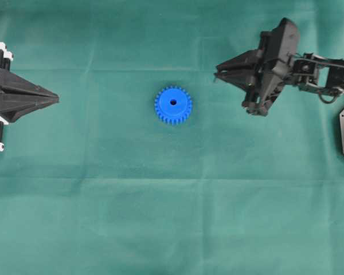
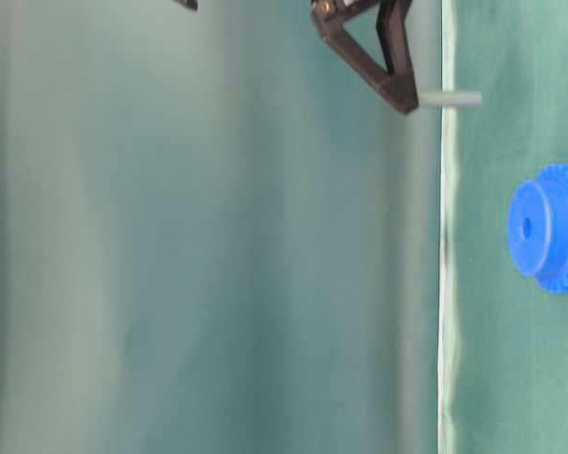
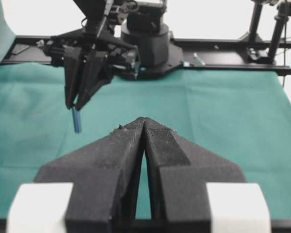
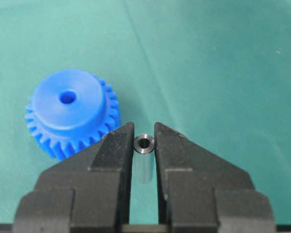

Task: Insert the shaft placed at a random location into the center hole of the medium gear at another random location.
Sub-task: 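Carry the shaft left with the right gripper over the blue gear's hole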

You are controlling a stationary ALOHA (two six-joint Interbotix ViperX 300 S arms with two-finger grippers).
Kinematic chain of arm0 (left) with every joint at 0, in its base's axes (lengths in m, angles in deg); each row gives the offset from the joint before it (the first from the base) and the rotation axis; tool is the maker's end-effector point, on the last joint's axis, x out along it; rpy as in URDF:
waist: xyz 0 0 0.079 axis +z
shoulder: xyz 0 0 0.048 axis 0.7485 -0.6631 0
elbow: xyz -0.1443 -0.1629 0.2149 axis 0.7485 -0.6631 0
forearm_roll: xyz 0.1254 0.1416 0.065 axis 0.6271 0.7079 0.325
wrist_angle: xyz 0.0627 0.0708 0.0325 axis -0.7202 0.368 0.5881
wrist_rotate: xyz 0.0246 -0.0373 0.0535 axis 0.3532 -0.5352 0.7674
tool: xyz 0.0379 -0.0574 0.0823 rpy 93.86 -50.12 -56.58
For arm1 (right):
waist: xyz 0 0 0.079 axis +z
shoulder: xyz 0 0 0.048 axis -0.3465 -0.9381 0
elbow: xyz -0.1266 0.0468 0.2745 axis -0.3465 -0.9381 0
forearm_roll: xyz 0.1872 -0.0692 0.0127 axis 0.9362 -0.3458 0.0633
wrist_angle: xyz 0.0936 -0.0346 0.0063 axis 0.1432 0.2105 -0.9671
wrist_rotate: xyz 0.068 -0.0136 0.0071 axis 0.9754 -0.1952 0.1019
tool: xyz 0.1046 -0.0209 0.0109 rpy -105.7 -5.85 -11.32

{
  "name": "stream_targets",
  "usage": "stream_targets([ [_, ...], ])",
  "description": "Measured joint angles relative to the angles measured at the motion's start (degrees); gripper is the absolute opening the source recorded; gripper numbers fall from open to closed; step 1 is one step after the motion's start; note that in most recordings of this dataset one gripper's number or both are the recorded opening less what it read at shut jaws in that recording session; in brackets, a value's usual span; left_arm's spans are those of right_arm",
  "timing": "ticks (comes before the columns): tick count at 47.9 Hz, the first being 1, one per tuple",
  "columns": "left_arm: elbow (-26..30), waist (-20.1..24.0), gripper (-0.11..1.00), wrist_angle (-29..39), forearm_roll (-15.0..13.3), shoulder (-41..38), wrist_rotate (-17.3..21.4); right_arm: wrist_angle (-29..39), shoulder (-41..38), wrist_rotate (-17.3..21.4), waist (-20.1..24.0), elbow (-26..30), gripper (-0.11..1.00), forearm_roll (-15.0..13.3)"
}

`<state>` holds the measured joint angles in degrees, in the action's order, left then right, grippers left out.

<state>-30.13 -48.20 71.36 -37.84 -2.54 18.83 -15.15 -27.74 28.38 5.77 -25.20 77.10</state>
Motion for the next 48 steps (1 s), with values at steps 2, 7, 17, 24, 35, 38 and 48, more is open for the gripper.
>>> stream_targets([
  [2,0.0,0.0,0.0,0.0,0.0,0.0,0.0,-0.09,-0.7,0.0,0.53,0.79,0.13,0.0],
  [7,0.0,0.09,0.0,0.0,0.0,0.0,0.0,-0.09,-2.9,0.09,1.67,3.08,0.13,0.0],
  [17,0.0,0.53,0.0,0.0,0.0,0.0,0.0,0.0,-6.59,0.09,4.22,7.82,0.13,0.0],
  [24,0.0,0.79,0.0,0.0,0.0,0.0,-0.09,0.26,-8.88,0.09,5.8,10.81,0.13,0.0],
  [35,-0.09,0.88,0.0,0.0,0.0,0.0,-0.18,0.88,-11.16,0.0,6.42,13.54,0.13,0.0],
  [38,0.0,0.88,0.0,0.0,0.0,0.0,-0.18,0.88,-11.6,0.0,6.5,13.8,0.13,0.09],
  [48,0.0,0.88,0.0,0.0,0.0,0.0,-0.18,0.97,-11.87,0.0,7.03,14.24,0.13,0.09],
])
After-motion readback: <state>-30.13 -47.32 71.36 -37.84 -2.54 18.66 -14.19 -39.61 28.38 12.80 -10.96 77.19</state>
